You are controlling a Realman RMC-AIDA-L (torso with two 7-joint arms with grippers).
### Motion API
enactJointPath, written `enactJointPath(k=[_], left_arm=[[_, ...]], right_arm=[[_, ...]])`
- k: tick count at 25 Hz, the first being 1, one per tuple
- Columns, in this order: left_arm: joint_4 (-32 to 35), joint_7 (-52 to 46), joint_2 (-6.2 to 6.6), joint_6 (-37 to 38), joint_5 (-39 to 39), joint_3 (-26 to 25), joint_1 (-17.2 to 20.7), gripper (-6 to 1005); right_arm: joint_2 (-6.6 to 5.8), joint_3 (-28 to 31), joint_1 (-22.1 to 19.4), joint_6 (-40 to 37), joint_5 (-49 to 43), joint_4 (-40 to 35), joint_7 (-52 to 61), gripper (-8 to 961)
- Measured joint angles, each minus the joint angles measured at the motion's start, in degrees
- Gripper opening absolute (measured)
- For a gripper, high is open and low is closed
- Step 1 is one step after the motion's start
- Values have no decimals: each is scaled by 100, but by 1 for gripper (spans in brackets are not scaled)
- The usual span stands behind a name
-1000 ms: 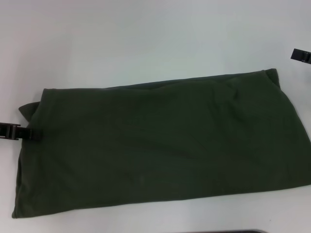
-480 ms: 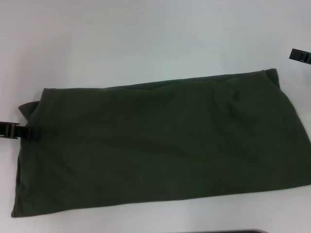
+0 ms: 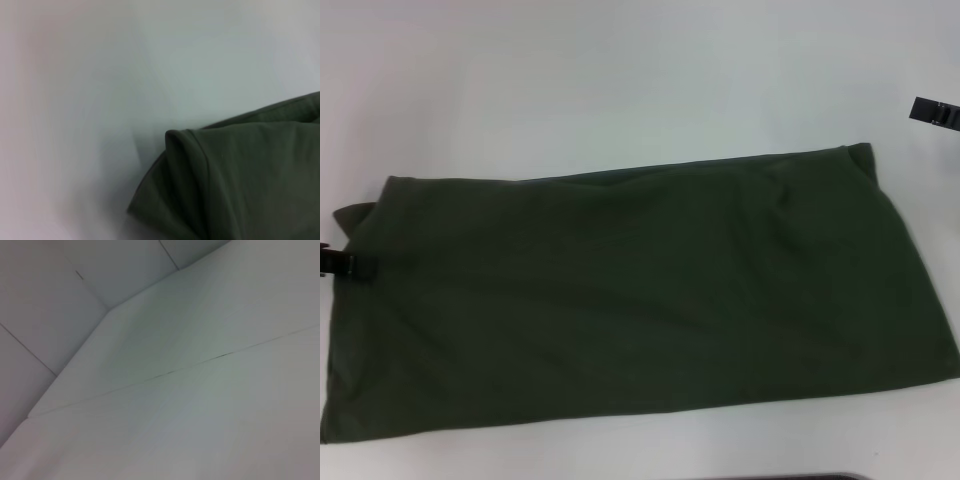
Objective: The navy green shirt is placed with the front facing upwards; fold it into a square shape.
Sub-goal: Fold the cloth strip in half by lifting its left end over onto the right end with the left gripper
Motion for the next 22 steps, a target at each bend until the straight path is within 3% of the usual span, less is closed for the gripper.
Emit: enactJointPath(k=[12,22], left_arm=[[-74,-203,371,225,6,-15,62,70],[-79,-265,609,316,17,-16,56,70]], right_arm=[[0,-3,74,-35,0,0,0,916],[-9,-3,119,5,0,-14,81,915]])
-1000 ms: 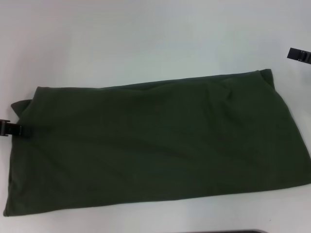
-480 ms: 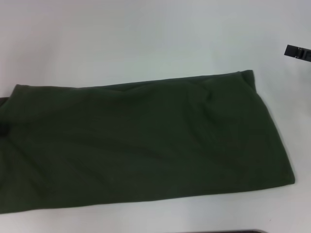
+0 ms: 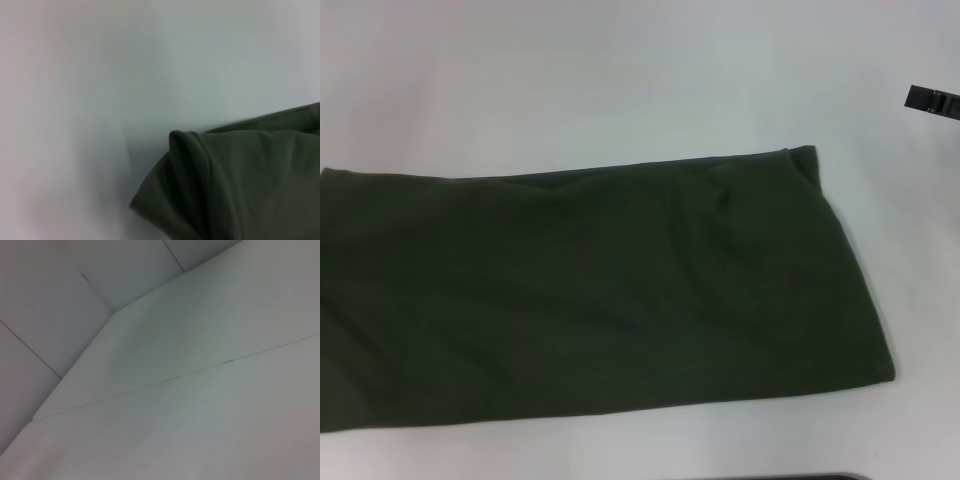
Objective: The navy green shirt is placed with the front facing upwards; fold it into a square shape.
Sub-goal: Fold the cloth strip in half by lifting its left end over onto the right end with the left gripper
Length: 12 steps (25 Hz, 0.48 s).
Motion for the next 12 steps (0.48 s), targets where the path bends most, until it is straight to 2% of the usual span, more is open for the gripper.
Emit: enactJointPath(k=[4,12], left_arm=[[32,-27,100,13,6,0,-14,70],[30,-71,190,12,79,0,-30,70]], right_arm=[[0,0,10,4,-4,-6,5,916],[0,0,41,12,-9,13,7,915]])
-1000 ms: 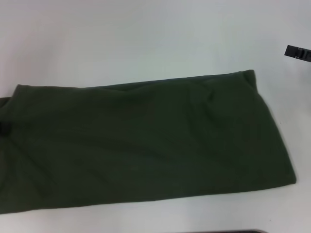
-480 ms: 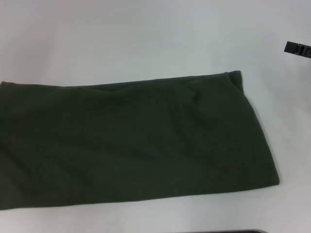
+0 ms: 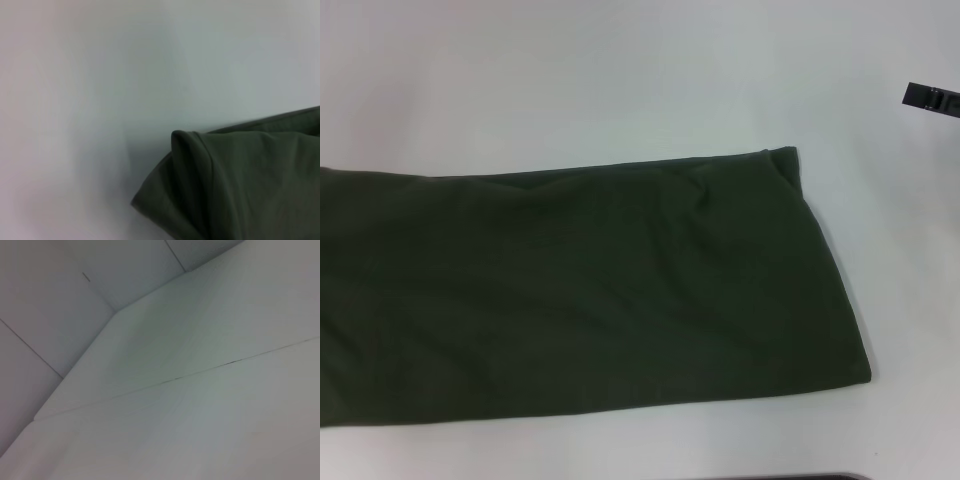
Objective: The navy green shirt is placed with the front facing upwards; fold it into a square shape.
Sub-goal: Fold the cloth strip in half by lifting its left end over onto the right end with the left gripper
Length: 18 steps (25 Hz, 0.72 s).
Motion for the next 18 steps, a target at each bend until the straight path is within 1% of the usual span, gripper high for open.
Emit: enactJointPath(k=[6,9,12,14,18], left_arm=[[-4,15,-7,37,-27,-7,-2,70],[4,43,-44,163,-59,-61,-20,69],[-48,32,-114,394,-61,-146,-59,69],[-158,13,-198,588,-63,-265,-100,69],[-469,-47,-437,854,-65,-379,-178,69]], right_arm=[[0,0,6,32,-1,11,0,915],[1,0,6,51,-1,18,-6,915],[4,0,1,51,-1,19,-26,916],[5,-5,-2,51,0,19,-45,916],[7,-38,0,52,0,19,-55,916]])
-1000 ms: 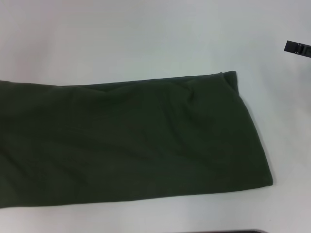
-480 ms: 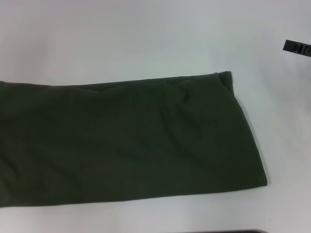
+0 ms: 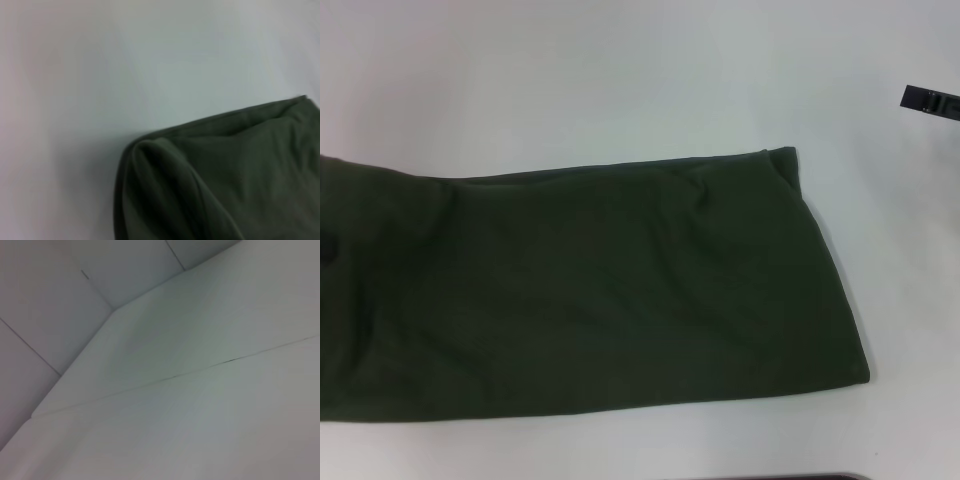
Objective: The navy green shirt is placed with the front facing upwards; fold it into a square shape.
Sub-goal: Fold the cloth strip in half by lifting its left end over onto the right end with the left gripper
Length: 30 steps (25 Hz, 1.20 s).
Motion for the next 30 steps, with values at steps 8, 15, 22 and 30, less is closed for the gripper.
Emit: enactJointPath(k=[8,15,22,30], left_arm=[[-97,-169,-325,157,-8,-86,-271,69],[-215,-286,-523,296,-358,-177,-351,69],[-414,-645,-712,424,-1118,-194,-318,69],[-721,-775,-1084,576,-1543,-98,-357,70]], right_arm=[[-3,-95,10,-21,0,-24,12,915],[-14,-114,7,-45,0,-22,30,915],[-34,-123,13,-60,-5,-18,43,916],[-56,-121,35,-146,-9,-41,50,916]])
